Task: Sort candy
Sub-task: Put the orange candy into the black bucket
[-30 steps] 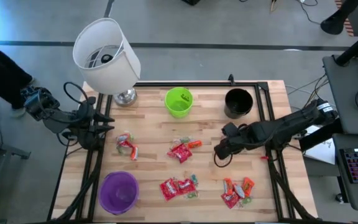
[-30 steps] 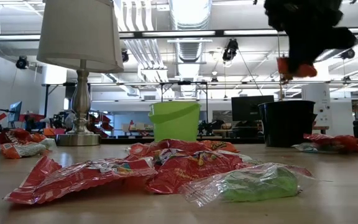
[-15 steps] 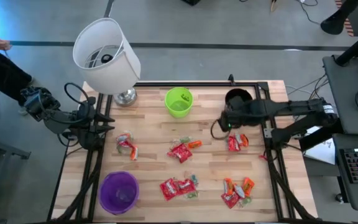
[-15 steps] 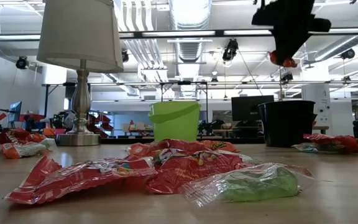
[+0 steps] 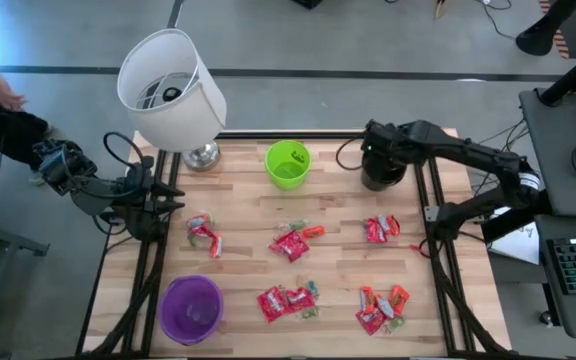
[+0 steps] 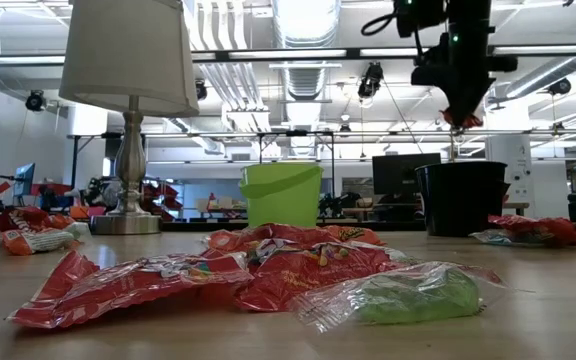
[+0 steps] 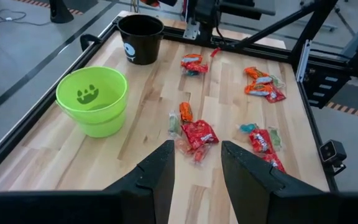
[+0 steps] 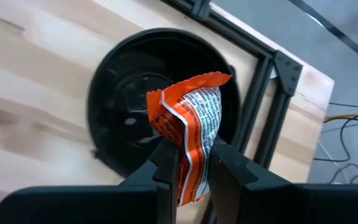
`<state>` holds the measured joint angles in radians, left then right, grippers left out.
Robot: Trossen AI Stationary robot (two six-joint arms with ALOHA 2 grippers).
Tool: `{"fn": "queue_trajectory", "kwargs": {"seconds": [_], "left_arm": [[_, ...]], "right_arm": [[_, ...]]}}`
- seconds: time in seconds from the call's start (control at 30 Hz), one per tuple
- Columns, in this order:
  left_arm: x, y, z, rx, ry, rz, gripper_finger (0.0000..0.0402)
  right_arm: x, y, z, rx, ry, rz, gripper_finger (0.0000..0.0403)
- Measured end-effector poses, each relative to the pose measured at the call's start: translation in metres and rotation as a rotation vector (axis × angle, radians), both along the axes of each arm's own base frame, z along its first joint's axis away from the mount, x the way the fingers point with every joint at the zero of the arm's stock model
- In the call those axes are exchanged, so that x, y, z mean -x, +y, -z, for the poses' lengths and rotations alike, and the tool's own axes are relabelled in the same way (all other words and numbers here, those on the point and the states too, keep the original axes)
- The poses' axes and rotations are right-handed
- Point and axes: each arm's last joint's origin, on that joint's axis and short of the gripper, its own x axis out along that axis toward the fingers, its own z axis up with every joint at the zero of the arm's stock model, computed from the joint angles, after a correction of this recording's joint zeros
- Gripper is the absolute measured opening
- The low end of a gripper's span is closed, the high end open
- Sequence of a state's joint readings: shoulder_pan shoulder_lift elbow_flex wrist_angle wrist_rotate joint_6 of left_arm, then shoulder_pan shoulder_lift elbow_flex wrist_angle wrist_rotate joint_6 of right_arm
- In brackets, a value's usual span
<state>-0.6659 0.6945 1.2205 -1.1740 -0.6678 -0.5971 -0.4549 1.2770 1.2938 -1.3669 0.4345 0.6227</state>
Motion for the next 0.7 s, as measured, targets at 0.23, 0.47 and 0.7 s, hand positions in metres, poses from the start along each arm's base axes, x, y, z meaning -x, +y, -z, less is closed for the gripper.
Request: {"fn": "queue_trajectory", "kwargs": {"seconds": [0.23,0.47,0.7], "left_arm": [[0.000,0.000,0.000,0.016,-0.002,-0.009,0.0115],[0.000,0.000,0.000,0.015,-0.002,-0.009,0.0115],[-0.001,0.000,0.000,0.027,-0.005,-0.015,0.0115]], "right_arm": [[0.002,-0.015,0.000,-0.015,-0.036,-0.027,0.0065],[0.003,-0.021,0.000,-0.015,-0.057,-0.030,0.0124],[0.004,-0.023,0.000,0.011,-0.039,-0.020,0.0142]]}}
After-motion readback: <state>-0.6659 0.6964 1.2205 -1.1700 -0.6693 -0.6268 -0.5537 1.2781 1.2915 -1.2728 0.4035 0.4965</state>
